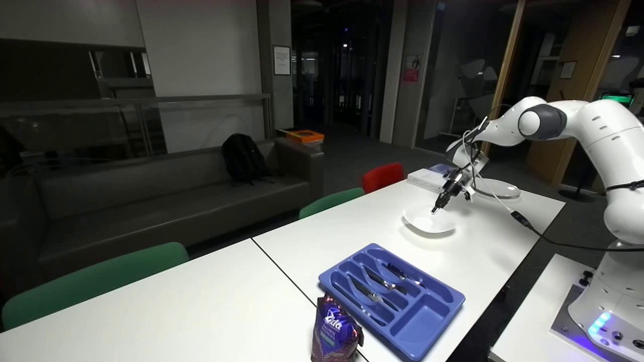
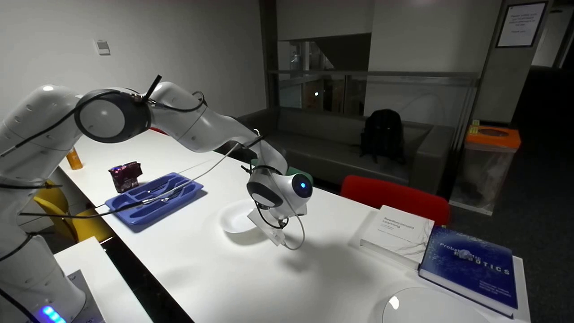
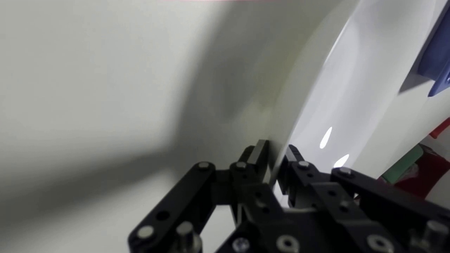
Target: Move the plate
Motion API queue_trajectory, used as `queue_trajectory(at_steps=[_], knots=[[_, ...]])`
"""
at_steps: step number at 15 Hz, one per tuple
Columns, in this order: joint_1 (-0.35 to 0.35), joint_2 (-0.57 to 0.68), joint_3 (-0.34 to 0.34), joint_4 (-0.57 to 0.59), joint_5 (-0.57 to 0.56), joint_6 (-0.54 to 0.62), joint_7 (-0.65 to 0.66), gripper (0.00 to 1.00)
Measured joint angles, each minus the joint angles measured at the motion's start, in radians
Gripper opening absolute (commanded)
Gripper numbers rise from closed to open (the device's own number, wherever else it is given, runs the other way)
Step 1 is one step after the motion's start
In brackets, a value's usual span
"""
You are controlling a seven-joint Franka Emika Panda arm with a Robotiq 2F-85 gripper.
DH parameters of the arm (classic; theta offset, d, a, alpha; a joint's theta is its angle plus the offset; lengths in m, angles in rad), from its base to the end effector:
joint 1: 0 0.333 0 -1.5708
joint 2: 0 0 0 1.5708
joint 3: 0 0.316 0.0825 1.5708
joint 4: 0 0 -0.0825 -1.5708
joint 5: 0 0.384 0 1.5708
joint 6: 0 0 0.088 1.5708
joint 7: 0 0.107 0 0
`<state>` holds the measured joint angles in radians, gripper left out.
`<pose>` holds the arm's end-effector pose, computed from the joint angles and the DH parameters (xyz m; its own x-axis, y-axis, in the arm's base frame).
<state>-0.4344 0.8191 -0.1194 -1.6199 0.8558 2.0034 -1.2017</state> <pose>0.5785 -0.2965 0.1272 0.9727 0.0448 0.2278 0.1777 -0.7754 -0.6059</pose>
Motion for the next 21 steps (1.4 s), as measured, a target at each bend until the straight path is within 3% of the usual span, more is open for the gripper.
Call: queue_trajectory(at_steps=[16, 17, 18, 19, 21], knots=[[-0.017, 0.087, 0.004, 0.111, -0.015, -0.052, 0.0, 0.03], [-0.017, 0.088, 0.005, 0.113, -0.015, -0.052, 0.0, 0.07], [-0.017, 0.088, 0.005, 0.114, -0.015, -0.052, 0.0, 0.35], [-0.017, 0.088, 0.005, 0.115, -0.016, -0.052, 0.0, 0.36], [-0.017, 0.088, 0.005, 0.116, -0.016, -0.052, 0.0, 0.51]])
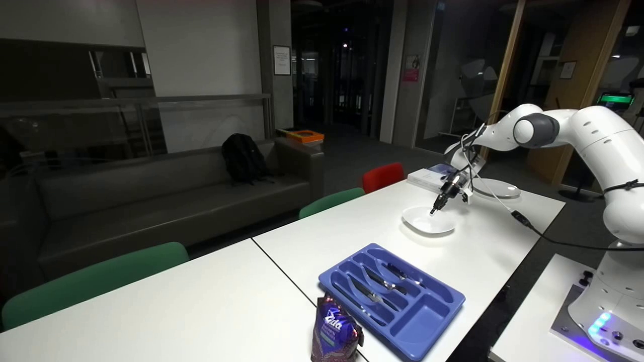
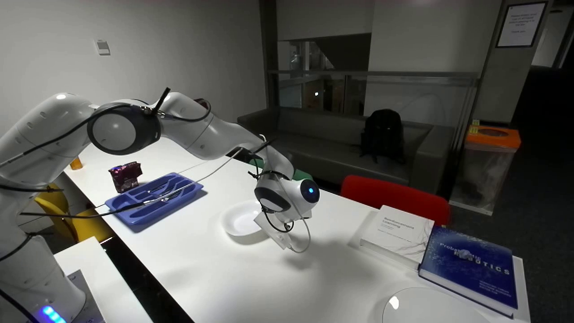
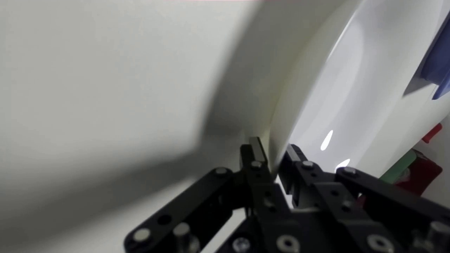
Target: Move the plate
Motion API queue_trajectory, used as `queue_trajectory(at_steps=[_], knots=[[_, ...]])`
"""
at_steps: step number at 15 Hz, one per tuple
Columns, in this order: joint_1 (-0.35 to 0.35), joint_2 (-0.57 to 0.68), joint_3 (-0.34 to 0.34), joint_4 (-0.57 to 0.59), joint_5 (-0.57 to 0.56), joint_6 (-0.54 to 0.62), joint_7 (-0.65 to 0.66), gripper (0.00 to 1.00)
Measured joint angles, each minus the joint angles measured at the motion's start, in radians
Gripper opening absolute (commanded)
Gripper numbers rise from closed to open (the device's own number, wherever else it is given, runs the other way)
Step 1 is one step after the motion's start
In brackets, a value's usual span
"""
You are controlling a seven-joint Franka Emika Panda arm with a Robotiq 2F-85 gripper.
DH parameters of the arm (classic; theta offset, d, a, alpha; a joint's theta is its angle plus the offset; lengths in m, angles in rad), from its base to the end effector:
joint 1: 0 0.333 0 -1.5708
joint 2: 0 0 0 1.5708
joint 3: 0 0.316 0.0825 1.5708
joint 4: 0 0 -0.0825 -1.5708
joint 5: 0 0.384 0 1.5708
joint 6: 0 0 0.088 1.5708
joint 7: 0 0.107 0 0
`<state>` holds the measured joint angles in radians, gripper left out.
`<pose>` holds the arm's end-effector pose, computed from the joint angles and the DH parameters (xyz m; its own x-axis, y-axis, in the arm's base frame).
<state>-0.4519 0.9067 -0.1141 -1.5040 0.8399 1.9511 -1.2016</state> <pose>0.5921 -0.3065 0.1104 0.9710 0.0703 0.2283 0.2008 -0.7578 -0.6207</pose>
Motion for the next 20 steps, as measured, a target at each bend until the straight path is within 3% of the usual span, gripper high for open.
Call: queue_trajectory(at_steps=[7, 13, 20], knots=[[0.0, -0.002, 0.001, 0.014, -0.001, 0.0, 0.004, 0.99], [-0.005, -0.033, -0.041, -0.006, -0.037, 0.04, 0.073, 1.0], [-0.006, -0.164, -0.093, -0.139, -0.151, 0.164, 0.203, 1.0]])
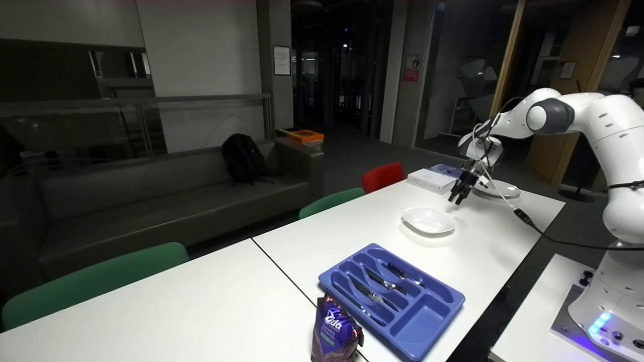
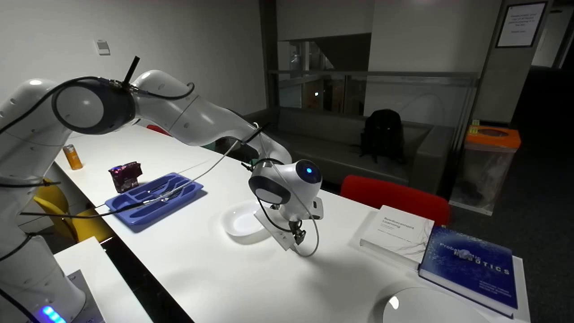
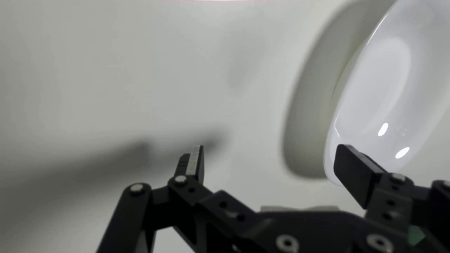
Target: Move the plate
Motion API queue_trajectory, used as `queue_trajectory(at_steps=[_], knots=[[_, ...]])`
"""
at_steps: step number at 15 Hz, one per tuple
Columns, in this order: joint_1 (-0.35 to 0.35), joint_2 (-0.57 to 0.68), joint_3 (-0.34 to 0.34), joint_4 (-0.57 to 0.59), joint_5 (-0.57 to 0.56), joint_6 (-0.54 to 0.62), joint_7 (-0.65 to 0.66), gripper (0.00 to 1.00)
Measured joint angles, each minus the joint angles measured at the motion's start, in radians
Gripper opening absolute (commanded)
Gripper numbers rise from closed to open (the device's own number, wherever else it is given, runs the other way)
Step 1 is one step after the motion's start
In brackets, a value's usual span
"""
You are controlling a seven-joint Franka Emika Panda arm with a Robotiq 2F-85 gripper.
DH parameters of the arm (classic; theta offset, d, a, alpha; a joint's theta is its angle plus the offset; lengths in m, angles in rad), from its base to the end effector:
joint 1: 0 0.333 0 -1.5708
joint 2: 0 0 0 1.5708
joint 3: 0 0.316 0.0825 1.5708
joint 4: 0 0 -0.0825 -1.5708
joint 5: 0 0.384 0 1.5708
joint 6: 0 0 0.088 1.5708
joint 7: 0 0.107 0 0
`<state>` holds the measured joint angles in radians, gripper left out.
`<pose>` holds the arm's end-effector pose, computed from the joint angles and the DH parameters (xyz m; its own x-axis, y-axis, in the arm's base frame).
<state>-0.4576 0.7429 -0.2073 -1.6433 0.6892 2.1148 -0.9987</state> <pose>0.5472 -0.3750 0.1721 0.9886 -0.0919 0.1195 -0.0331 -0.9058 -0.4224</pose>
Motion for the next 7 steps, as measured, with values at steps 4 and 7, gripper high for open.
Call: queue_trajectory(at_steps=[4, 7], knots=[[0.002, -0.087, -0.005, -0.129, -0.088, 0.139, 0.086, 1.0], [0.002, -0.164, -0.003, -0.248, -0.11, 0.234, 0.121, 1.0]])
